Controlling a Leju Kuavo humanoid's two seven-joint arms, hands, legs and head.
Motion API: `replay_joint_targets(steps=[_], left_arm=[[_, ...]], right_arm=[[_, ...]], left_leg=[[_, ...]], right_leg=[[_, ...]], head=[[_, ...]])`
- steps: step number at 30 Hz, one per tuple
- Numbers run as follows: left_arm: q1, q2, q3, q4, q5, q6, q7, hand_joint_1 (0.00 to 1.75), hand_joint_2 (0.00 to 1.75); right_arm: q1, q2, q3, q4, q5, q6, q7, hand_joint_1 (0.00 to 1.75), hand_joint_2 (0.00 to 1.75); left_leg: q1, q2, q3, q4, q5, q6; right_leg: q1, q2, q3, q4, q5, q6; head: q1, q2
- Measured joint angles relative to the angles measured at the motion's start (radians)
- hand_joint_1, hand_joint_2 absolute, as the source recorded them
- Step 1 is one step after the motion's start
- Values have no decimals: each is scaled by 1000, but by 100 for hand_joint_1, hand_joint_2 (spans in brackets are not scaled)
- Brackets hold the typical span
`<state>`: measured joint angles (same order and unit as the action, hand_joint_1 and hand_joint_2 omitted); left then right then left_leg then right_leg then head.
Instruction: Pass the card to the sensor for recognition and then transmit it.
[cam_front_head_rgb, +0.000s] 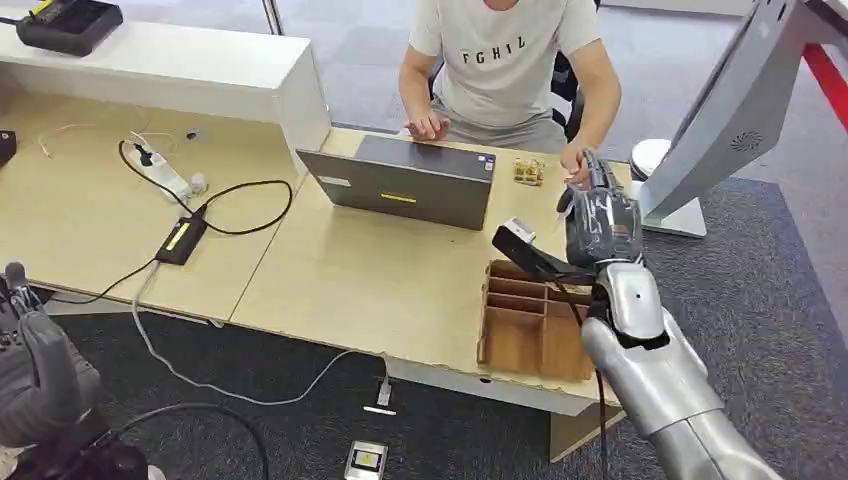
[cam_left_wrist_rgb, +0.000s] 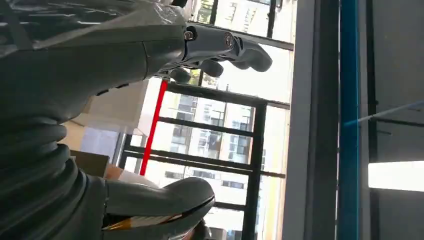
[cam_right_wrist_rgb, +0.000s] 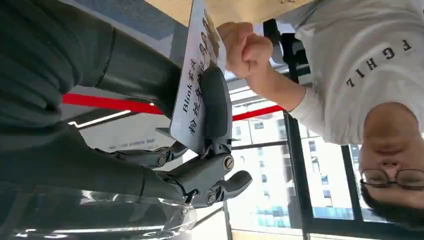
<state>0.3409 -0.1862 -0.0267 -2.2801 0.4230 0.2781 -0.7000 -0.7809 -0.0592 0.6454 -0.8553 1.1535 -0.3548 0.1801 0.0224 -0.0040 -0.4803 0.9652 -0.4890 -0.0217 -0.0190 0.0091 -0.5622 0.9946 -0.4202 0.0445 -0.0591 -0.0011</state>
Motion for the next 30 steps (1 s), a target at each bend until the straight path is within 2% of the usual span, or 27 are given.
replay_joint_targets(steps=[10, 18, 24, 30], left_arm=[[54, -44, 53, -9, 11, -83, 0, 0, 175], [55, -41, 55, 0, 34, -74, 0, 0, 175], [44, -27, 48, 10, 34, -37, 0, 0, 175], [42, -16, 40, 10, 29, 5, 0, 0, 175]], right_arm=[[190, -180, -125, -262, -93, -6, 96, 175, 175], [407, -288, -275, -480, -139, -61, 108, 175, 175], [513, -301, -321, -560, -187, -103, 51, 175, 175], [550, -247, -312, -505, -305, -154, -46, 175, 175]], left_leg=[[0, 0, 0, 0, 0, 0], [0, 0, -1, 0, -1, 0], [0, 0, -1, -1, -1, 0], [1, 0, -1, -1, 0, 0]], right_leg=[[0, 0, 0, -1, 0, 0], [0, 0, 1, -1, 0, 0], [0, 0, 1, -1, 0, 0], [0, 0, 1, -1, 0, 0]], head=[[0, 0], [1, 0], [0, 0], [0, 0]])
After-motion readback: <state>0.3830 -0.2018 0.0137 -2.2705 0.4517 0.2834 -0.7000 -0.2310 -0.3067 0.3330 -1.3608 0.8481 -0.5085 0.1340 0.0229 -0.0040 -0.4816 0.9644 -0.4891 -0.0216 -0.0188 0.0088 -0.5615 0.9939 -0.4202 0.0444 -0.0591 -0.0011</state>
